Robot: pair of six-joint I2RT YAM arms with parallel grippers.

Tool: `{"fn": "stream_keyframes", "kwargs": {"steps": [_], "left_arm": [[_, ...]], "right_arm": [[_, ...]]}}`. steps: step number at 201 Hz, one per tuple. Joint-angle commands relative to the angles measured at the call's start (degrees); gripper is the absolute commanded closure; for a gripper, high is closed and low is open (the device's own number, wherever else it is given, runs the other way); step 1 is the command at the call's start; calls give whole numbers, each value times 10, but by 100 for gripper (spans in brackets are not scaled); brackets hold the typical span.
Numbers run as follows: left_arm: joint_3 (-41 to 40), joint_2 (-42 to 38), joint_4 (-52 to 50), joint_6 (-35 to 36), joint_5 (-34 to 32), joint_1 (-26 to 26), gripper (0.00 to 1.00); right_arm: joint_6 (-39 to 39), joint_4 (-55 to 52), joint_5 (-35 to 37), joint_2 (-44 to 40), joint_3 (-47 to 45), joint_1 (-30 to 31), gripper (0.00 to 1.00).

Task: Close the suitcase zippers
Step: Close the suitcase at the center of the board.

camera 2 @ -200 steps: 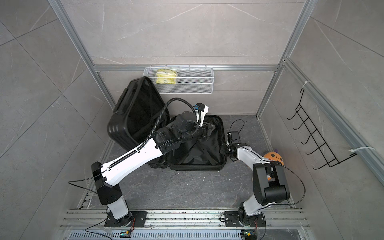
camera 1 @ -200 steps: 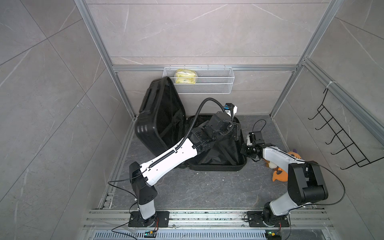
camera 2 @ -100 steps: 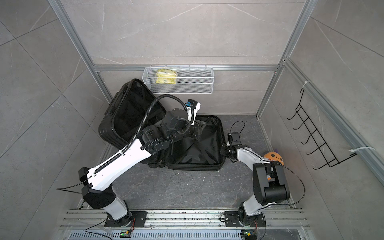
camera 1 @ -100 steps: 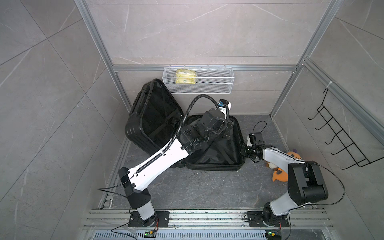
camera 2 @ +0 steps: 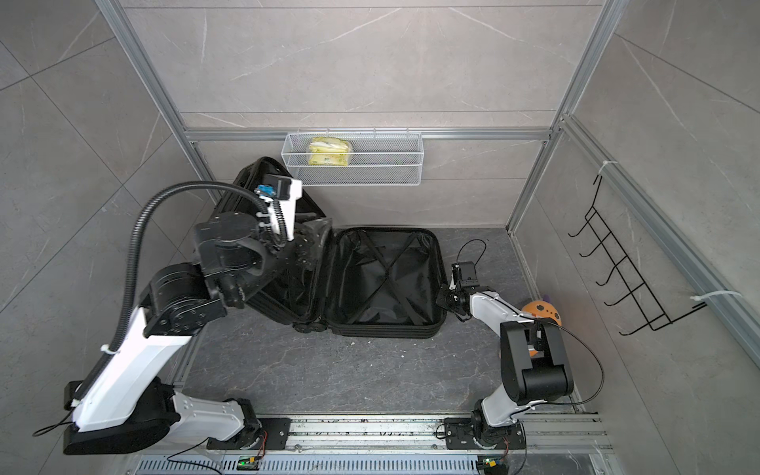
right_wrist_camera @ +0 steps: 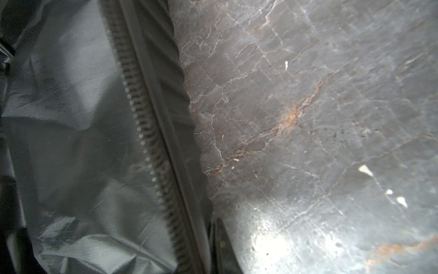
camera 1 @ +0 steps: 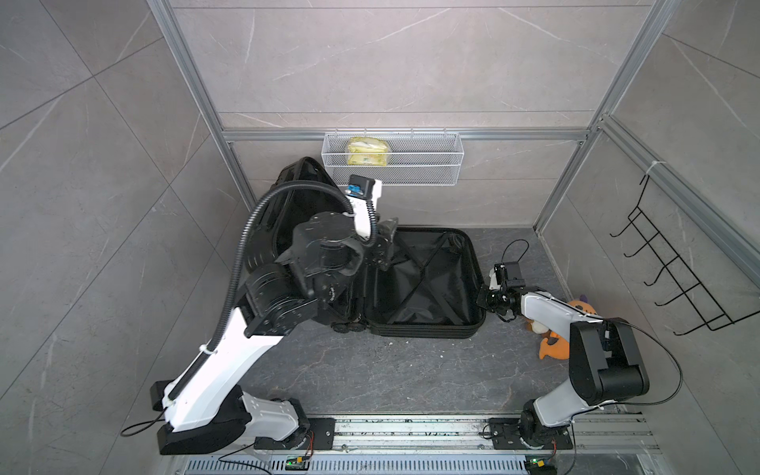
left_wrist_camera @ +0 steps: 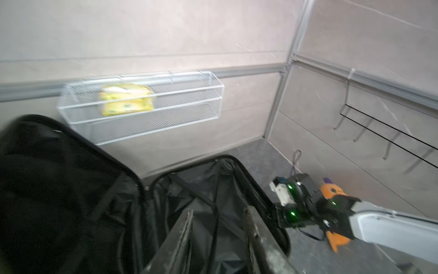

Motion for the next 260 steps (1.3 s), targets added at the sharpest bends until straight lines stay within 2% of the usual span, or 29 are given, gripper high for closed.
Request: {"fn": "stream_keyframes", "kwargs": {"steps": [1,25,49,68,84,117,153,183,203,221,246,260], "left_arm": [[-14,-59,-8,38,-87,43,58],[-39,-106,-13,28,-87,133,57],[-23,-108,-46,19,-44,219,57],[19,-66,-96,-6,64,319,58],[22,-43,-93,-30,158,421,59],[18,27,-69,-102,443,692,59],[-24,93,11,-162,597,840,57],[-42,142,30,-187,657,884,55],[-69,156,31,-195,686,884,52],[-105,156,30,-194,687,884,47],[-147,166,24,-190,700,877,48],[-167,162,25,-174,694,851,49]], "right_arm": [[45,-53,69,50,-35,-37,100],[42,-47,62,49,-40,-46,100],[37,-44,61,49,-42,-49,100],[37,-42,61,48,-45,-51,100],[37,-38,59,47,-47,-52,100],[33,-38,54,49,-47,-54,100],[31,-46,51,43,-43,-54,100],[33,-49,49,42,-39,-54,100],[33,-50,52,43,-37,-55,100],[32,-51,51,47,-34,-55,100],[30,-50,51,48,-33,-55,100],[30,-50,50,47,-33,-55,100]]}}
